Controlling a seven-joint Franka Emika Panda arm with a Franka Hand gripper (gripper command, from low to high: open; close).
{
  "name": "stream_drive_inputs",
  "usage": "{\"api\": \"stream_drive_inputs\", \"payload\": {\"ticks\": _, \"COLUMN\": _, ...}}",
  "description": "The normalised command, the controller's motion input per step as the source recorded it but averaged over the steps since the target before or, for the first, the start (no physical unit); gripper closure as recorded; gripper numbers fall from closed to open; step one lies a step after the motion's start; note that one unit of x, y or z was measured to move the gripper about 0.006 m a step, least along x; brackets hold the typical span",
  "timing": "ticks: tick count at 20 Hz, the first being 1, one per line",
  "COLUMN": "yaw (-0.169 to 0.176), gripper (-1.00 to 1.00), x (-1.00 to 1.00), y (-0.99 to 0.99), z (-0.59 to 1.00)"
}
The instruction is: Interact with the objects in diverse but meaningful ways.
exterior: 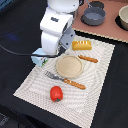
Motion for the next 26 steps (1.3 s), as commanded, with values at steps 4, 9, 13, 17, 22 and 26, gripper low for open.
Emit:
{"api": "stream_drive_inputs", "payload": {"ticks": 4, "yaw": -0.058, "gripper": -1.0, "x": -0.8, "y": -0.07, "z": -0.16}}
{"api": "stream_drive_inputs", "payload": {"ticks": 9, "yaw": -0.041, "gripper": -1.0, "x": -0.74, "y": 0.05, "z": -0.25}}
{"api": "stream_drive_inputs", "payload": {"ticks": 13, "yaw": -0.044, "gripper": -1.0, "x": -0.79, "y": 0.08, "z": -0.3}}
{"api": "stream_drive_inputs", "payload": {"ticks": 17, "yaw": -0.064, "gripper": -1.0, "x": -0.69, "y": 0.12, "z": -0.3}}
{"api": "stream_drive_inputs", "payload": {"ticks": 22, "yaw": -0.097, "gripper": -1.0, "x": -0.63, "y": 0.01, "z": -0.37}}
{"api": "stream_drive_inputs", "payload": {"ticks": 26, "yaw": -0.122, "gripper": -1.0, "x": -0.61, "y": 0.0, "z": -0.38}}
